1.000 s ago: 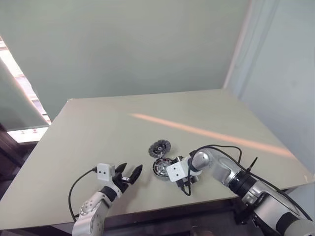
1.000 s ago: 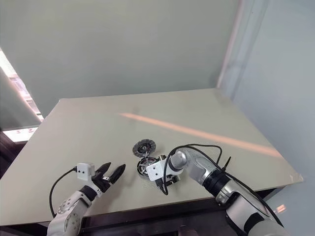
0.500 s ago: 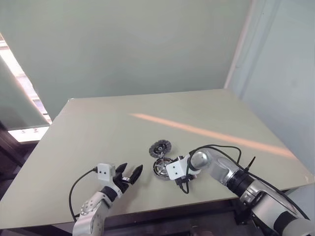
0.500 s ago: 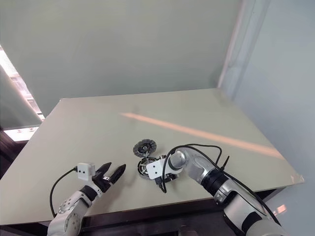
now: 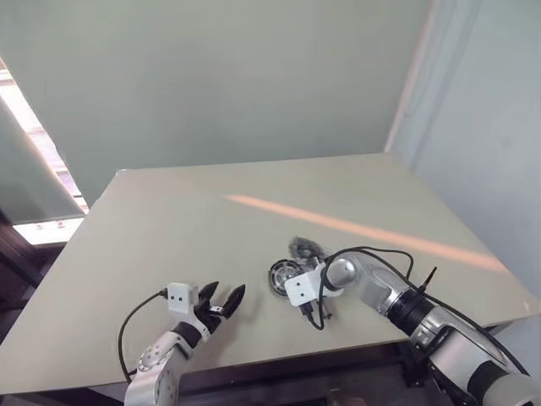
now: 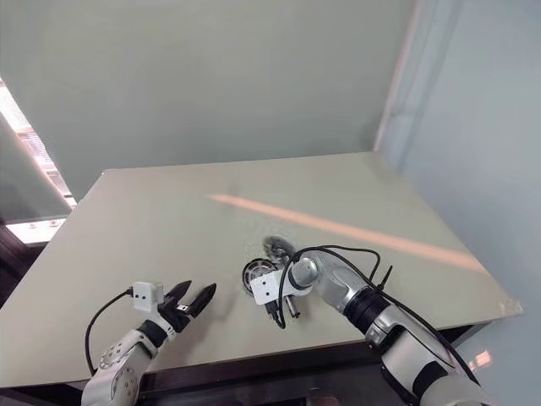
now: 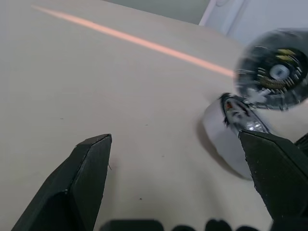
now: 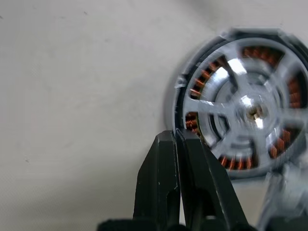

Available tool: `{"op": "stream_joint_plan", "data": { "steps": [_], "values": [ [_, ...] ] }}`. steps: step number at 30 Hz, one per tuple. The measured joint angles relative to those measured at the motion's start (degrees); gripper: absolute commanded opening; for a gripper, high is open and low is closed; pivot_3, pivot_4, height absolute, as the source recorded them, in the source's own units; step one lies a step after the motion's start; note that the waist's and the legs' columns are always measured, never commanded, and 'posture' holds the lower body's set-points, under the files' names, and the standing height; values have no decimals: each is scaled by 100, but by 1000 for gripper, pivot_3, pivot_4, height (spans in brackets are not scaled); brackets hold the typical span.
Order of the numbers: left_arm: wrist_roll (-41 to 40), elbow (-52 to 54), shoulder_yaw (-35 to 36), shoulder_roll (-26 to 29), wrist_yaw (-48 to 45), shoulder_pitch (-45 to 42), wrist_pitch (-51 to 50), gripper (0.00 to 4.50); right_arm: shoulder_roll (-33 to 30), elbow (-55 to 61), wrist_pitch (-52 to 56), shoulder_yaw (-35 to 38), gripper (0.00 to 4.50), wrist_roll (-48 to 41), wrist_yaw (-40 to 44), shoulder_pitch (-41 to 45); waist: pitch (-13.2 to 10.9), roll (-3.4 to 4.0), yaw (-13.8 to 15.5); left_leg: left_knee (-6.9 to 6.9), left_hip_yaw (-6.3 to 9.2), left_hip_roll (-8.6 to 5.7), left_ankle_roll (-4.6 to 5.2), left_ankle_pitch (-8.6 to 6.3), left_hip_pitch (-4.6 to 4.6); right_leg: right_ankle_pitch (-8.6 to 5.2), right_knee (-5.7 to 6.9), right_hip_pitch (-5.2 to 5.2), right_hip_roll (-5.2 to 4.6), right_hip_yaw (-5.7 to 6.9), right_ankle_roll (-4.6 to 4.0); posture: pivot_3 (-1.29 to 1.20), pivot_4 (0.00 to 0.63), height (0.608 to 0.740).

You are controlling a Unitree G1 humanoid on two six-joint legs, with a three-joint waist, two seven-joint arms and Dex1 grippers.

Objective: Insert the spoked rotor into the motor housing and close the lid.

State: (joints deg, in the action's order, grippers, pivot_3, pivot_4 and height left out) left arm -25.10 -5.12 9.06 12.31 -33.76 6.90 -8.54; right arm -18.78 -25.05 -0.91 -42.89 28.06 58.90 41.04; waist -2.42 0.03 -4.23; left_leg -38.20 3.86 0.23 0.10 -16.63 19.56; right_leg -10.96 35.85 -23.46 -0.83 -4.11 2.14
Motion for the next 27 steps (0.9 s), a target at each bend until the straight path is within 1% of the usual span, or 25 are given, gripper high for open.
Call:
{"op": "stream_joint_plan", "data": {
  "steps": [8, 13, 18, 22, 25, 27],
  "values": [
    [0, 0, -1, -3, 0, 1, 0, 4500, -7, 99, 13, 48, 26, -15, 41, -24, 0, 0, 9, 0, 0, -1, 0, 0, 2, 0, -3, 0, -1, 0, 0, 0, 0, 740],
    [1, 0, 0, -5, 1, -16, 4, 4500, -15, 408, 246, 165, 26, -172, 294, -144, 0, 0, 11, 5, 1, -1, 0, -1, 3, 0, -3, -2, -1, 1, 1, 0, 0, 740],
    [1, -2, 44, 3, 2, -36, 13, 4500, 14, 1073, 943, 312, 26, -557, 810, -443, 0, 0, 12, 7, 2, -1, -1, -1, 5, 0, -5, -4, -1, 2, 1, 0, 0, 740],
    [1, -3, 50, 17, 3, -55, 23, 4500, 65, 1755, 1703, 330, 26, -783, 1118, -704, -1, 1, 11, 7, 3, 0, -1, -1, 4, 0, -3, -5, -1, 4, 1, 0, 0, 740],
    [-1, -5, 85, 18, 28, -57, 36, 4500, 164, 2329, 2649, 327, 26, -829, 1188, -870, -1, 0, 12, 7, 4, 1, -2, -1, 5, -1, -2, -7, -1, 5, 1, 0, 0, 740],
    [-2, -7, 123, 18, 43, -63, 55, 4500, 300, 2569, 3259, 330, 26, -815, 1036, -960, -1, 0, 13, 7, 5, 1, -2, -1, 5, -1, -1, -7, -1, 8, 1, 0, 0, 740]
  ]
}}
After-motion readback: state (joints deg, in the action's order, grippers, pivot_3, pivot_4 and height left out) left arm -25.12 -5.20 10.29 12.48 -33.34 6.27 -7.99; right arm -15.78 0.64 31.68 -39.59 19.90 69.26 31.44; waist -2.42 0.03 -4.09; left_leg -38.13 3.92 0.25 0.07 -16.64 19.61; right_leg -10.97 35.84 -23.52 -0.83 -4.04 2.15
